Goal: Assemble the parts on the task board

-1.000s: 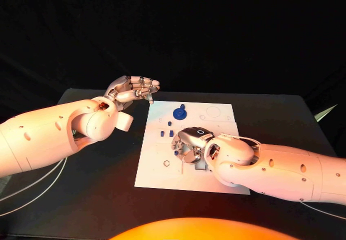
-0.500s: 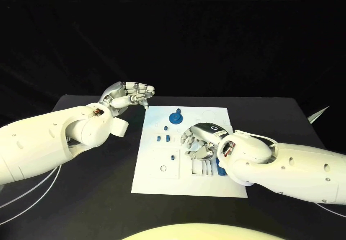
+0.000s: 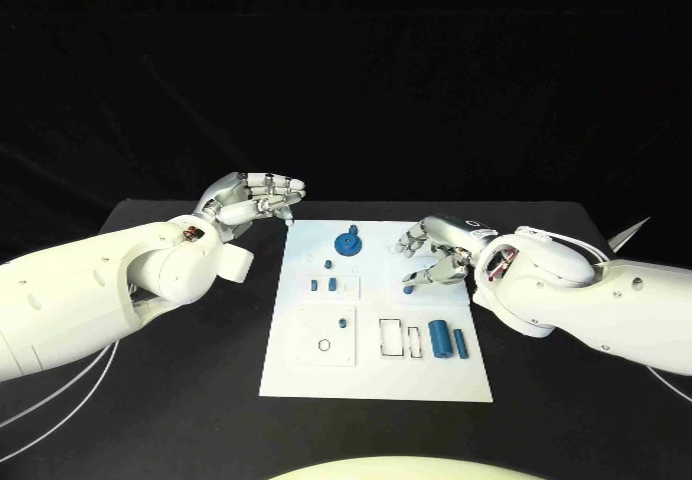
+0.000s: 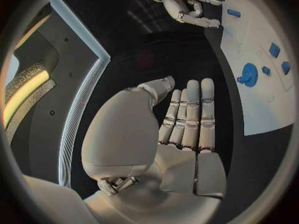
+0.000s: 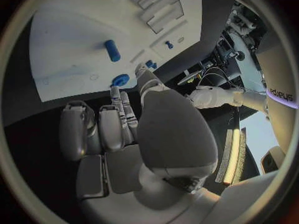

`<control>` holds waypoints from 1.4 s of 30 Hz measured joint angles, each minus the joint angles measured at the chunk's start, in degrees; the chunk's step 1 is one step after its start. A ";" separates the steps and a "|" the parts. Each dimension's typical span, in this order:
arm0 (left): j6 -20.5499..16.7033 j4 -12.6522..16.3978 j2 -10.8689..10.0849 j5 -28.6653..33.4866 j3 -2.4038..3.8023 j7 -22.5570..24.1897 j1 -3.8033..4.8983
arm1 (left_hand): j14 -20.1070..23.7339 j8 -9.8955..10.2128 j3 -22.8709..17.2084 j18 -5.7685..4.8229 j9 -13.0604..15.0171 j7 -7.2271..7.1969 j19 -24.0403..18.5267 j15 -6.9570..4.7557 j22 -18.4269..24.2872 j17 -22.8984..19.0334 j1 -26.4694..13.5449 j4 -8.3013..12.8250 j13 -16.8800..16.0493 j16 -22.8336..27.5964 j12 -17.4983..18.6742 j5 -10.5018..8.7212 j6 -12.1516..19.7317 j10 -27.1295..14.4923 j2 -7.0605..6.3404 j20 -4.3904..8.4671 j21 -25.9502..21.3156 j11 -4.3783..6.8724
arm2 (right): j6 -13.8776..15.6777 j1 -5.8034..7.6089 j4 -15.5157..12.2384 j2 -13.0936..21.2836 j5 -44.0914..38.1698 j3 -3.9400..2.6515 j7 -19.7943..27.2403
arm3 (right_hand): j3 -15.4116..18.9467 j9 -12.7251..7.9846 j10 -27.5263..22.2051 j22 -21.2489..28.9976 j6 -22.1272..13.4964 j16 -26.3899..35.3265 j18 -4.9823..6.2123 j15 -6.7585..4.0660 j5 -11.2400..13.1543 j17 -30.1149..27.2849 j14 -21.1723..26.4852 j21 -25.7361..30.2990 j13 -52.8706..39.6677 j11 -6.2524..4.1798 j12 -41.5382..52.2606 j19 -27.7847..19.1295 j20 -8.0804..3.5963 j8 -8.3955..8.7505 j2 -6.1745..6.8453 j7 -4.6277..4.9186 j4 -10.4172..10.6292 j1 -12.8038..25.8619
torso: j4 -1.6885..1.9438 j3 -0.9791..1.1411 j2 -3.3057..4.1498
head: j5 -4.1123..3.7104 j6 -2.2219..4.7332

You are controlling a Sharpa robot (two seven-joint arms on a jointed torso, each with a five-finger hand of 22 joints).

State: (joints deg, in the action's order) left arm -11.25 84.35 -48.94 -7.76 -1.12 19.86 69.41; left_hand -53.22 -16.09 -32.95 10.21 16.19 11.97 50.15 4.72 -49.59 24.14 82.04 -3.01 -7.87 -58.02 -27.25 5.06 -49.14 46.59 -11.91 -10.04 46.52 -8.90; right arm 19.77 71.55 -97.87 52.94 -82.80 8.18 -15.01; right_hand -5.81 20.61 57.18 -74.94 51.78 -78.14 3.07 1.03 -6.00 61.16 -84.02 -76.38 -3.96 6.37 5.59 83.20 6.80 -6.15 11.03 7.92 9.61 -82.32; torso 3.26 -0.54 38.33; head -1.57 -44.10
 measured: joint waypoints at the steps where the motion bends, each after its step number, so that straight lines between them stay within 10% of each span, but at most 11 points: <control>1: 0.00 0.00 0.00 0.01 0.00 0.01 0.00 | 0.00 0.00 0.00 0.00 0.00 0.00 0.00 0.00 0.00 0.00 0.00 0.00 0.00 0.00 0.00 0.00 0.00 0.00 0.00 0.00 0.00 0.00 | -0.50 0.03 0.28 0.09 0.00 0.02 0.20 | 2.88 -0.23 -0.82 0.00 -0.50 -0.20 0.00 0.00 0.00 -0.20 0.00 0.41 0.11 0.18 0.44 -0.13 0.13 0.50 0.32 -0.49 3.13 -2.21 | 0.02 0.01 0.02 | -0.08 0.03; 5: 0.01 -0.02 -0.01 0.05 0.00 0.05 0.00 | 0.00 0.00 0.00 0.00 0.00 0.00 0.00 0.00 0.00 0.00 0.00 0.00 0.00 0.00 0.00 0.00 0.00 0.00 0.00 0.00 0.00 0.00 | -3.22 0.06 1.31 0.15 -0.40 0.11 0.69 | 5.95 -0.71 -2.07 0.00 -2.20 -0.20 0.00 0.33 0.00 -0.94 0.08 1.38 0.18 0.40 0.72 -0.43 0.42 1.53 1.47 -1.06 7.19 -4.39 | 0.07 0.04 0.10 | -0.18 0.14; 12: 0.00 0.01 -0.09 0.10 0.00 0.06 0.00 | 0.00 0.00 0.00 0.00 -0.01 0.00 0.00 0.00 0.01 0.00 0.00 0.00 0.00 0.00 0.00 0.00 0.00 0.00 0.00 0.00 0.00 0.00 | -8.07 -0.25 2.47 -0.32 -0.84 0.35 0.60 | 6.79 -0.85 -2.62 0.01 -2.74 -0.19 0.00 0.41 0.35 -1.53 0.00 2.04 0.15 0.58 1.33 -0.63 0.61 1.75 1.00 -1.09 7.30 -5.04 | 0.08 0.09 0.18 | -0.09 -0.01; 25: -0.01 0.12 -0.29 0.14 0.00 0.03 -0.01 | 0.00 0.00 0.00 0.00 0.04 0.00 0.00 0.00 0.01 0.00 0.00 0.00 0.00 0.00 0.00 0.00 0.00 0.01 0.00 0.00 0.00 0.00 | -8.91 -1.49 3.35 -1.71 -0.91 0.62 0.43 | -1.48 -0.81 5.15 0.02 2.24 -0.34 0.00 -0.34 2.60 -1.58 0.09 1.08 0.09 -1.13 4.43 0.21 -0.24 -0.05 -5.20 0.86 6.78 -7.37 | 0.13 0.12 0.20 | 0.12 -0.20; 42: 0.02 0.13 -0.33 0.16 0.00 0.01 -0.01 | 0.00 0.00 -0.01 0.00 0.03 0.00 0.00 0.00 0.02 -0.04 0.00 0.00 0.00 0.00 0.00 0.00 0.00 0.01 0.00 0.00 0.00 0.00 | -5.38 -2.51 4.74 -3.37 -1.18 0.58 -1.08 | -13.78 -1.42 9.33 0.03 6.61 -0.64 0.00 -0.54 2.66 -1.82 -0.11 0.58 0.14 -1.39 1.13 0.54 -0.58 -0.93 -4.10 0.78 6.39 -6.04 | 0.08 0.12 0.19 | 0.01 -0.49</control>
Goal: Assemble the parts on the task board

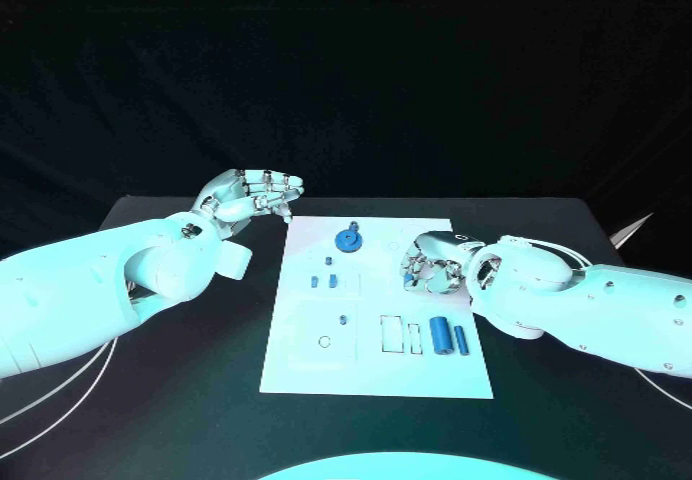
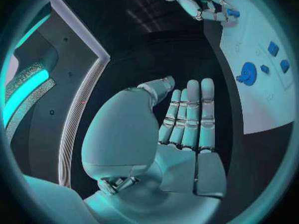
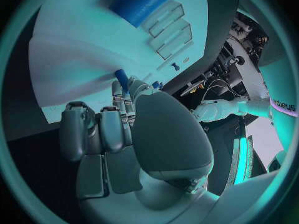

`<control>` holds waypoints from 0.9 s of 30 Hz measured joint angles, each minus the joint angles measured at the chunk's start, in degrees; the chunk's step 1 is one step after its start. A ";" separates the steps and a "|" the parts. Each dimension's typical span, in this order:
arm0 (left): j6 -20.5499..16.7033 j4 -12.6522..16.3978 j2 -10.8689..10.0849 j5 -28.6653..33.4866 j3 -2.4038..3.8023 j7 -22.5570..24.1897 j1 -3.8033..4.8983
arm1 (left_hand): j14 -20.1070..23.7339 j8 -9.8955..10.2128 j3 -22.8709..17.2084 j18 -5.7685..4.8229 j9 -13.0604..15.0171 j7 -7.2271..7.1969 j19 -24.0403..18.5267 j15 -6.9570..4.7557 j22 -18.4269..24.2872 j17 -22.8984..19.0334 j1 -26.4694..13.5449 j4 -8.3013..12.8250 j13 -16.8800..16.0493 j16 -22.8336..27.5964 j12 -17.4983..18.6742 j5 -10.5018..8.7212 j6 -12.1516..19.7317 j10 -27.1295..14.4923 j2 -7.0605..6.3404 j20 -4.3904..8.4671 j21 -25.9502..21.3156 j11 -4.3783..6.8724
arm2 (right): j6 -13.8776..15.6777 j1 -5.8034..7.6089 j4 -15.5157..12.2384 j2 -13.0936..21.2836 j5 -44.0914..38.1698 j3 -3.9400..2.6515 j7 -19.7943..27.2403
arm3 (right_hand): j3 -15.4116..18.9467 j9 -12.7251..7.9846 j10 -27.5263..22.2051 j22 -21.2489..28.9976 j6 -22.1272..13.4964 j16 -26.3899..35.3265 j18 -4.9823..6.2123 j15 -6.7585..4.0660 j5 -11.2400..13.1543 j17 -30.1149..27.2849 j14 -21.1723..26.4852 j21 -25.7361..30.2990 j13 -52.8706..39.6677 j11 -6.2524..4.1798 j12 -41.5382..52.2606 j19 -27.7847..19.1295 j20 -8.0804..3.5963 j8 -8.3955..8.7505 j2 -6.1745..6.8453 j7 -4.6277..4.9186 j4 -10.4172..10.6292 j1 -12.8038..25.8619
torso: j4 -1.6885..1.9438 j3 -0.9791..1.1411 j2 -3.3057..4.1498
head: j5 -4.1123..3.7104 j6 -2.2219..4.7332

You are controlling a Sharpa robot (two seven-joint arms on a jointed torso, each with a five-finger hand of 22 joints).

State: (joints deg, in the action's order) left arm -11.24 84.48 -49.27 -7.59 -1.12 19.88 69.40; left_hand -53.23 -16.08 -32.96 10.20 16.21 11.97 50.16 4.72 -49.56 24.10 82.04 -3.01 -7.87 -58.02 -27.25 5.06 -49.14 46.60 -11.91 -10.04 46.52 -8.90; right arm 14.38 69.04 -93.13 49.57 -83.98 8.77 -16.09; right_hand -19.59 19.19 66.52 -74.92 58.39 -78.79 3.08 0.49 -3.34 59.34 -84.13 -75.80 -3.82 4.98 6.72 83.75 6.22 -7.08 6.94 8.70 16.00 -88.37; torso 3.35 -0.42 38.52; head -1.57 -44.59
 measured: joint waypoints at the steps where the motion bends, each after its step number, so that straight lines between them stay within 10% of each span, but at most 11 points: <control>1: 0.00 0.00 0.00 0.00 0.00 0.00 0.00 | 0.00 0.00 0.00 0.00 0.00 0.00 0.00 0.00 0.00 0.00 0.00 0.00 0.00 0.00 0.00 0.00 0.00 0.00 0.00 0.00 0.00 0.00 | 0.07 -0.05 0.05 -0.10 -0.08 -0.01 -0.20 | -1.14 0.00 0.37 0.00 0.47 0.00 0.00 0.00 -0.56 -0.10 0.00 0.00 0.09 0.03 -0.20 0.00 0.00 -0.24 0.35 -0.01 -0.20 0.32 | 0.00 0.01 0.00 | 0.01 -0.01; 14: 0.07 -0.08 0.00 0.01 0.00 -0.07 0.00 | 0.00 0.00 0.00 0.00 0.05 0.00 0.00 0.00 0.00 0.00 0.00 0.00 0.00 0.00 0.00 0.00 0.00 0.00 0.00 0.00 0.00 0.00 | 1.00 -0.46 -0.23 -0.59 -1.85 -0.01 -2.26 | -10.85 1.24 3.47 0.01 4.12 -0.44 0.00 -0.93 -0.94 -0.11 0.11 -0.59 -0.37 -0.62 -0.85 0.27 -0.71 -3.96 3.32 -1.20 -5.71 2.76 | -0.03 0.01 -0.03 | 0.29 -0.30; 27: 0.14 -0.26 0.14 0.02 0.00 -0.08 0.00 | 0.00 -0.37 0.00 0.00 0.12 0.00 -0.21 0.00 0.01 -0.05 0.00 0.00 0.00 0.00 -0.25 0.00 0.00 -0.34 0.00 0.21 0.00 0.08 | 3.72 -0.55 -1.93 0.79 -2.59 0.07 -2.85 | -14.59 1.24 3.81 0.01 3.65 -0.44 0.00 -1.13 -0.80 -0.04 0.32 -0.88 -0.72 -0.28 -1.18 0.26 -1.11 -4.82 2.42 -1.41 -9.46 6.51 | -0.01 0.02 -0.07 | 0.51 -0.30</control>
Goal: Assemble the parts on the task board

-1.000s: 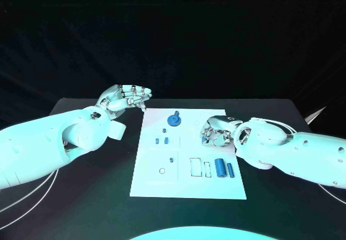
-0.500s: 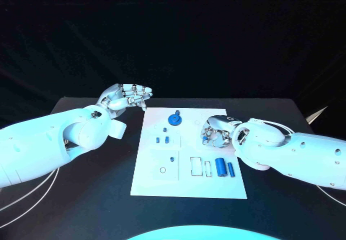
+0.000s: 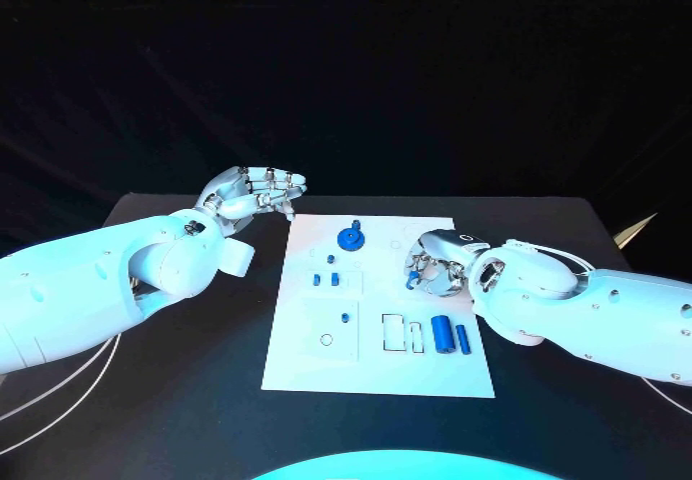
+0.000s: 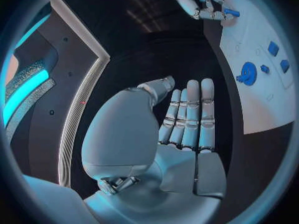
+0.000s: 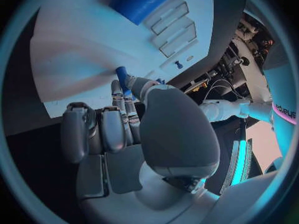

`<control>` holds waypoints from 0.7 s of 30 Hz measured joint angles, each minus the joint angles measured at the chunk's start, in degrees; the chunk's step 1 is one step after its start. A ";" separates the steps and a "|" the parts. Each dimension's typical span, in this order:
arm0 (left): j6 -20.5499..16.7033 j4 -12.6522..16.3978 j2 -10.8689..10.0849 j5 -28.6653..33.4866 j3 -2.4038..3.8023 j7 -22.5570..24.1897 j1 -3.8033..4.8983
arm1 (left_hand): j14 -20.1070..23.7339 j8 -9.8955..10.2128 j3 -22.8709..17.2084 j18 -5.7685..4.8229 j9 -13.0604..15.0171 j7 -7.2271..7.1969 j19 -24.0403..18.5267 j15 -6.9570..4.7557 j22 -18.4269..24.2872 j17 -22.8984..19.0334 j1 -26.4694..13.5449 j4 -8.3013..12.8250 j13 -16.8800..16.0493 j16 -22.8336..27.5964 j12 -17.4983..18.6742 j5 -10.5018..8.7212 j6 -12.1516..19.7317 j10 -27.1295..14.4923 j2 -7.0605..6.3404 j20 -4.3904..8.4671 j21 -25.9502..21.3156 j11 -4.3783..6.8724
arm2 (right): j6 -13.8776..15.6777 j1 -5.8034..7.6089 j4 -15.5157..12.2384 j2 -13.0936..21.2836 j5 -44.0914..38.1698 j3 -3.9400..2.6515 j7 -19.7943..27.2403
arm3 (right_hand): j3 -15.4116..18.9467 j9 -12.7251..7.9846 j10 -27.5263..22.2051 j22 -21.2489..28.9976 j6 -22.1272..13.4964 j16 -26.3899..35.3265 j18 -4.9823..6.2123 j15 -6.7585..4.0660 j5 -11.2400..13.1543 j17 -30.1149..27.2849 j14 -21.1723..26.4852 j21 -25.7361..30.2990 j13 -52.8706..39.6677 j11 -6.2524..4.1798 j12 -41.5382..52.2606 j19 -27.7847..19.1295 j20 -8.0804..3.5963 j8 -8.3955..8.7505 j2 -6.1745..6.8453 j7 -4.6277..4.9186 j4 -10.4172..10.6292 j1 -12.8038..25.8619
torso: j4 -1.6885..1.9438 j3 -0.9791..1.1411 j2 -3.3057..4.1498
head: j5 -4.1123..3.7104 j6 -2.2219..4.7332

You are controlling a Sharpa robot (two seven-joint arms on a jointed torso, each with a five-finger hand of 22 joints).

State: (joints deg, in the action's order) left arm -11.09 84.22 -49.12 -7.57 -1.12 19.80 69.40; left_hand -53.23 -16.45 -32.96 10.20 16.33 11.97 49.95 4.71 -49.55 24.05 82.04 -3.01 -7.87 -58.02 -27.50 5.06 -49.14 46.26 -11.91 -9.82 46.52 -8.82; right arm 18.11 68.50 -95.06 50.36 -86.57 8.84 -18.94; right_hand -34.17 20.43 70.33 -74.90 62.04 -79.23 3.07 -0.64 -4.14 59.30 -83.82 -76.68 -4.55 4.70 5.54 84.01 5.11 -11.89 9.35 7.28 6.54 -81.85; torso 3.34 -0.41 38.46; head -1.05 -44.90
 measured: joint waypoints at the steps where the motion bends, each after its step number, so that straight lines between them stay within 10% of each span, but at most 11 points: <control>1: 0.00 -0.01 0.01 0.00 0.00 0.00 0.00 | 0.00 0.00 0.00 0.00 0.00 0.00 0.00 0.00 0.00 0.00 0.00 0.00 0.00 0.00 0.00 0.00 0.00 -0.09 0.00 0.00 0.00 -0.09 | 0.28 0.08 -0.23 0.19 0.05 -0.04 0.03 | -0.15 0.00 0.00 -0.02 -0.09 0.00 0.00 0.00 -0.07 0.00 0.00 -0.21 -0.12 0.00 -0.02 0.00 0.00 -0.01 -0.09 -0.05 -0.15 0.24 | 0.00 0.00 -0.01 | 0.04 0.01; 14: 0.02 -0.26 0.35 0.00 0.00 0.04 -0.06 | 0.00 0.00 0.00 0.00 -0.01 0.00 0.00 0.00 -0.04 0.00 0.00 0.00 0.00 0.00 0.00 0.00 0.00 -0.09 0.00 0.00 0.00 -0.09 | 4.35 2.29 -6.62 2.52 1.25 -0.60 1.22 | -0.93 0.00 0.54 -0.04 -0.43 -0.26 0.00 0.00 -0.88 0.45 0.00 -1.31 -0.14 -0.13 -0.14 0.00 0.00 -1.65 0.37 0.05 -1.25 1.73 | -0.03 0.00 -0.02 | 0.86 0.13; 21: 0.05 -0.37 0.53 0.02 0.00 0.05 -0.09 | 0.00 0.00 0.00 -0.01 -0.01 0.00 0.00 0.00 -0.04 0.01 0.00 0.00 0.00 0.00 0.00 0.00 0.00 -0.08 0.00 0.00 0.00 -0.08 | 5.57 1.22 -8.93 0.11 1.97 -0.72 1.97 | -0.95 0.00 0.87 -0.04 -0.60 -0.46 0.00 -0.20 -0.88 0.45 -0.21 -1.31 -0.13 -0.35 -0.15 0.00 0.01 -1.76 0.39 0.03 -1.27 2.32 | -0.02 -0.04 0.01 | 1.57 0.13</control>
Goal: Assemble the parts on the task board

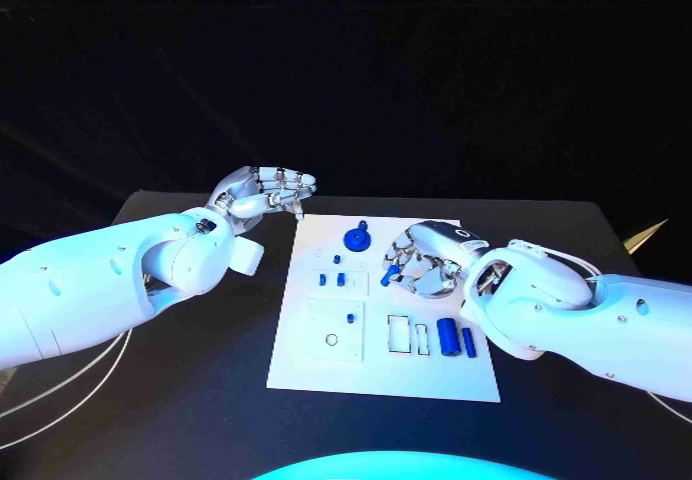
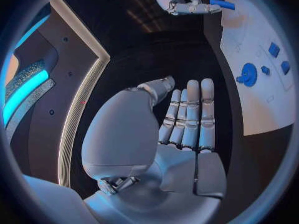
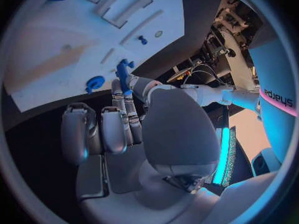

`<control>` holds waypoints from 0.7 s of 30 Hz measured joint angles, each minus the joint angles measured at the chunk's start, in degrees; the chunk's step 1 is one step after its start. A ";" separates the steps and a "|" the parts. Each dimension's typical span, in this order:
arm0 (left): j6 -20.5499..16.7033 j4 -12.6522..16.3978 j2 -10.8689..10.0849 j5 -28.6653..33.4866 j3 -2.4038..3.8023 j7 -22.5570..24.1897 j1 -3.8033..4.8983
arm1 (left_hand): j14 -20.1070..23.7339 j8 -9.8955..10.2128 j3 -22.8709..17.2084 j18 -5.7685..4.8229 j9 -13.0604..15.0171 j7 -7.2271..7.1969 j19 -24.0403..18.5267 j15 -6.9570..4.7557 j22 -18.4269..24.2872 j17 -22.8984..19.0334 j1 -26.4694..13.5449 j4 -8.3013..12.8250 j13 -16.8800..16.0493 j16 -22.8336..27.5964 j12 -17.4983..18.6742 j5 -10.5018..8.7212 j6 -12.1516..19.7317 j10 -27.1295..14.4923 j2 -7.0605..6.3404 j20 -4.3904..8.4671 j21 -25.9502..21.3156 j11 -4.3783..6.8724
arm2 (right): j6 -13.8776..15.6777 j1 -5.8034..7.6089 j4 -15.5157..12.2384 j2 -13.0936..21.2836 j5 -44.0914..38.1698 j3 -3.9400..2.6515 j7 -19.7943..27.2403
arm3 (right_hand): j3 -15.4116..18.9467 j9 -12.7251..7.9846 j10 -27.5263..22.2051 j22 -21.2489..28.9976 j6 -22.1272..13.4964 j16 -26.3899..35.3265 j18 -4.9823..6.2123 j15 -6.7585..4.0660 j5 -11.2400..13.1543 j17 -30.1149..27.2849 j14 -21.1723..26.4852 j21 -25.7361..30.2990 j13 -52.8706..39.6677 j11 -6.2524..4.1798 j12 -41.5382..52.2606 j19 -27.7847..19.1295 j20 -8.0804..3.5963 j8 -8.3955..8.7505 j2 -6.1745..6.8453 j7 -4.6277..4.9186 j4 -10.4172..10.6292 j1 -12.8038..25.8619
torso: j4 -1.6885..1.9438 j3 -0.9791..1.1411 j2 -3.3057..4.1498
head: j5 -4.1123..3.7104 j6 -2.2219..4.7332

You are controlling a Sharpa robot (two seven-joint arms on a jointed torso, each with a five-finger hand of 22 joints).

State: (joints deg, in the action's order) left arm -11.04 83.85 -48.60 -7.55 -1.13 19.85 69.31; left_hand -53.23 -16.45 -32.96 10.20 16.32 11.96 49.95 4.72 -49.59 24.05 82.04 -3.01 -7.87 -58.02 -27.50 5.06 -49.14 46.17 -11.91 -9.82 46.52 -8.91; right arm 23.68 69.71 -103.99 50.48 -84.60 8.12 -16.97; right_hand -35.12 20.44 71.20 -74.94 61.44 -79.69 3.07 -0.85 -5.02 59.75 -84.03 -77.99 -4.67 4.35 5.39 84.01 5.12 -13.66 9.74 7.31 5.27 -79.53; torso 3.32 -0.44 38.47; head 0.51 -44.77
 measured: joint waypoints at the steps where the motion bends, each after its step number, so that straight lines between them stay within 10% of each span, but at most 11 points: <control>1: 0.00 -0.01 0.03 0.00 0.00 0.00 -0.01 | 0.00 0.00 0.00 0.00 0.00 0.00 0.00 0.00 0.00 0.00 0.00 0.00 0.00 0.00 0.00 0.00 0.00 0.00 0.00 0.00 0.00 0.00 | 0.12 -0.49 -0.12 -0.59 0.10 0.03 0.14 | -0.15 0.00 0.02 0.00 -0.06 0.00 0.00 0.00 -0.10 0.00 0.00 0.00 0.01 0.00 -0.01 0.00 0.00 -0.55 0.08 0.03 -0.15 0.08 | -0.01 0.00 0.01 | 0.09 0.00; 11: 0.08 -0.10 0.39 0.03 0.00 0.03 -0.04 | 0.00 0.00 0.00 0.00 -0.01 0.00 -0.21 0.00 0.01 0.00 0.00 0.00 0.00 0.00 0.00 0.00 0.00 0.00 0.00 -0.21 0.00 0.00 | 0.62 -4.68 0.75 -7.60 -0.61 0.48 1.71 | -0.39 0.00 0.15 0.01 -0.34 0.01 0.00 0.00 -0.32 0.05 0.00 0.00 0.04 -0.04 -0.20 0.00 0.00 -1.11 0.37 -0.04 -0.71 0.38 | 0.03 -0.04 0.04 | 1.71 -0.71; 21: 0.13 -0.17 0.50 0.06 0.00 0.03 -0.04 | 0.00 0.00 0.00 0.00 -0.01 0.00 -0.21 0.00 0.01 0.00 0.00 0.00 0.00 0.00 -0.24 0.00 0.00 0.00 0.00 -0.21 0.00 0.00 | -0.18 -5.94 2.09 -10.23 -1.93 0.72 2.10 | -0.40 0.01 0.20 0.01 -0.48 0.01 0.01 0.00 -0.31 0.04 0.00 0.00 -0.08 -0.02 -0.21 0.00 0.00 -1.13 0.44 0.00 -0.73 0.77 | 0.05 -0.04 0.01 | 3.02 -1.52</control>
State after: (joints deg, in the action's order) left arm -10.92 83.68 -48.09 -7.49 -1.12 19.89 69.27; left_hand -53.23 -16.45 -32.96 10.20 16.30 11.96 49.74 4.71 -49.58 24.06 82.04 -3.01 -7.87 -58.02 -27.74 5.06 -49.14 46.18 -11.91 -10.03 46.52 -8.90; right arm 23.49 63.78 -101.91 40.25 -86.53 8.84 -14.87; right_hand -35.53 20.45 71.40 -74.93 60.96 -79.68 3.07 -0.84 -5.33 59.79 -84.03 -77.98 -4.75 4.33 5.19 84.00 5.12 -14.79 10.18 7.31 4.54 -78.76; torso 3.37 -0.48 38.47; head 3.53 -46.29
